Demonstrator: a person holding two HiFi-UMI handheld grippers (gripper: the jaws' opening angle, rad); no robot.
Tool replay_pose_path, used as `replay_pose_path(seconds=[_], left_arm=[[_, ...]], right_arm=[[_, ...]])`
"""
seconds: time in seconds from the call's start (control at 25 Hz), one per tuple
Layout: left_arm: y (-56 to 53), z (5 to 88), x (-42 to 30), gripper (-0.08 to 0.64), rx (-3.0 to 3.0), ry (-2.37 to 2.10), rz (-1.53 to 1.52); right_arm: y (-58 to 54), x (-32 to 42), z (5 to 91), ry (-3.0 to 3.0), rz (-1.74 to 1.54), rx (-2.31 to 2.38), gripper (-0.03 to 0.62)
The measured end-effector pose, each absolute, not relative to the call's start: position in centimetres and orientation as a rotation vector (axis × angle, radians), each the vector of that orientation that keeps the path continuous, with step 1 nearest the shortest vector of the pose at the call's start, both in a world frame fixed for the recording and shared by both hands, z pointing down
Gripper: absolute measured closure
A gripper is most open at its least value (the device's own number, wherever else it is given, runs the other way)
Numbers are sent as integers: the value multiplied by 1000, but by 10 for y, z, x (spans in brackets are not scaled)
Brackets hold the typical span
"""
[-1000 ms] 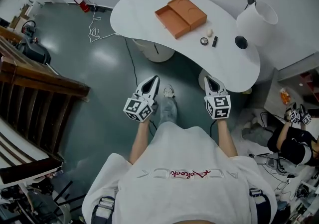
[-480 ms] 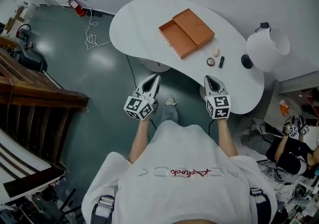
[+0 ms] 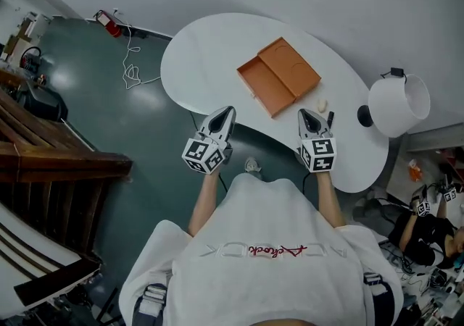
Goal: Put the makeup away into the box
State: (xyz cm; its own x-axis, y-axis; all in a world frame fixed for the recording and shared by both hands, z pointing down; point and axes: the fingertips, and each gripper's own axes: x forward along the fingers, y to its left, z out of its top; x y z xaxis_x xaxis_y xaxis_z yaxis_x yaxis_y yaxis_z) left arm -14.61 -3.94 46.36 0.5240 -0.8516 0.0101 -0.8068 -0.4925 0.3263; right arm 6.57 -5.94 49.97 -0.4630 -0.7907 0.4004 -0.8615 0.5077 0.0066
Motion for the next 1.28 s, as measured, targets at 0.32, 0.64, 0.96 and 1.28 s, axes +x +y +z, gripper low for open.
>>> replay_pose_path(seconds=[0.32, 0.64, 0.96, 1.28], left_arm=[[-105, 455, -167, 549, 2533, -1330, -218], [-129, 467, -167, 549, 2536, -1268, -195], [-121, 490, -145, 549, 2514, -1186, -139], [-125, 509, -122, 549, 2510, -1155, -88]], right_arm=[[-116, 39, 493, -2386, 260, 1432, 572], [-120, 38, 504, -2347, 292, 1466, 572], [-106, 63, 519, -2282, 359, 1524, 572], [-98, 95, 542, -2231, 427, 1562, 572]])
